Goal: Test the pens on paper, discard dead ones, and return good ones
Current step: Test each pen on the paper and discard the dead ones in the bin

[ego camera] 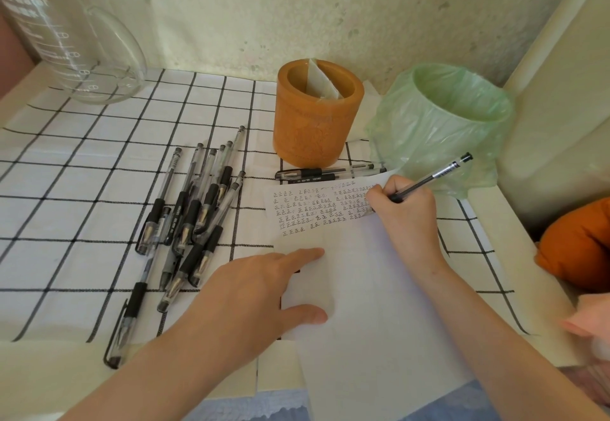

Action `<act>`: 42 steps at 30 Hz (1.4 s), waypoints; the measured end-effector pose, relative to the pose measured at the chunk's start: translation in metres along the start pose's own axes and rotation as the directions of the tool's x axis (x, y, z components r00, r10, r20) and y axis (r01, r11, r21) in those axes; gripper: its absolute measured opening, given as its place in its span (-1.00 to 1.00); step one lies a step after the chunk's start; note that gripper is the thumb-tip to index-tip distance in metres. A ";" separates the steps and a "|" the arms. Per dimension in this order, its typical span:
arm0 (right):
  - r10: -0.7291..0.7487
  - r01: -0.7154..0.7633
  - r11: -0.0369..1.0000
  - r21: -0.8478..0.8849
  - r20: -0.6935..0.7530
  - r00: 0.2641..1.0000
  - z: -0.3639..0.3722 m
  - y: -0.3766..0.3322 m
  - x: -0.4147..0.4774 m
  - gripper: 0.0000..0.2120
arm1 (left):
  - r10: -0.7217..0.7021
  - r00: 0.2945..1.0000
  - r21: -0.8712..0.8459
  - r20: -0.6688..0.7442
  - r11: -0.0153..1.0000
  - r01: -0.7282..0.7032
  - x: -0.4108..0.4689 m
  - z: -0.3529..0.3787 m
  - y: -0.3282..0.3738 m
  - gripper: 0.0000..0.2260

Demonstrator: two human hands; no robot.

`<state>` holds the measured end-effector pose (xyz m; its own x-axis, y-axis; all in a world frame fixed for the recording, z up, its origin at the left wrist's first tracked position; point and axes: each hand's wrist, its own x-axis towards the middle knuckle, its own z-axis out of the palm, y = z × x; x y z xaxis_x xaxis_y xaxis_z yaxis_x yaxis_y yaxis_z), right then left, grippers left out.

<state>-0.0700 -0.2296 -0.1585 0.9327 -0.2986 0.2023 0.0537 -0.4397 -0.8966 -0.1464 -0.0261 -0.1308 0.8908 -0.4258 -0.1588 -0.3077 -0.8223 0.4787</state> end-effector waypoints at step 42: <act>0.090 -0.425 0.802 0.419 0.618 0.781 0.006 -0.052 -0.042 -0.75 | -0.078 0.953 -0.245 -0.294 0.969 0.004 0.000 -0.011 0.009 -0.71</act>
<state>-0.1095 -0.1892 -0.1225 0.9535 0.2510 -0.1669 -0.2040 0.1294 -0.9704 -0.1452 -0.0296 -0.1173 0.9710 -0.2303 0.0647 -0.2126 -0.7064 0.6751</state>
